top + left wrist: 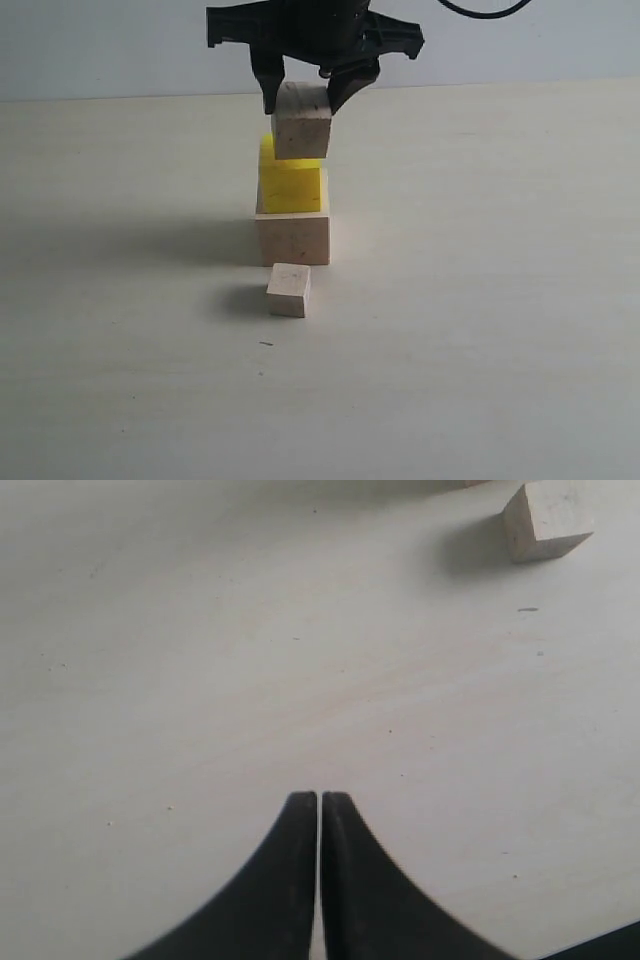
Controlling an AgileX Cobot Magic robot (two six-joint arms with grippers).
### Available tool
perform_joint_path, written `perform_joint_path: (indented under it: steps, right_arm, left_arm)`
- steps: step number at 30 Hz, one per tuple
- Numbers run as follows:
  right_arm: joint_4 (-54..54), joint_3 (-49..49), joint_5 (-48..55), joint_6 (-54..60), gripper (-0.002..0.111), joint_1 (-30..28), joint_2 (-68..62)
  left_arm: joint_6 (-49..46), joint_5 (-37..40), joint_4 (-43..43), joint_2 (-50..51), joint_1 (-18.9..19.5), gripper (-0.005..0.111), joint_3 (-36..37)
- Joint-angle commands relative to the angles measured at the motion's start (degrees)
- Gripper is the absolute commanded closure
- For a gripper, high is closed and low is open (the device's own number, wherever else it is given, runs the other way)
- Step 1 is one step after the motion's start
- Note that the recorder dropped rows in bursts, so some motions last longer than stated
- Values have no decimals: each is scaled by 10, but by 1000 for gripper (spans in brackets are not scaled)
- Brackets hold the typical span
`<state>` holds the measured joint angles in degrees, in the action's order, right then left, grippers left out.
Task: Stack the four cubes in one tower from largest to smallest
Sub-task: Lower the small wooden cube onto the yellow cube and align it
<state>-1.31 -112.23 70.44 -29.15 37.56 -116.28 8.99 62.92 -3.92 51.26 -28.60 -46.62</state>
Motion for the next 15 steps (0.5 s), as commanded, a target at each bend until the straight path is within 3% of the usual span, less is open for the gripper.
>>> perform_joint_path:
  steps: [1,15]
  right_arm:
    - [-18,2,-10,6,108,-2,-4]
    - [-12,2,-31,-8,108,-2,-5]
  left_arm:
    - [0,-6,2,-2,0,103,1]
    - [0,-7,2,-2,0,103,1]
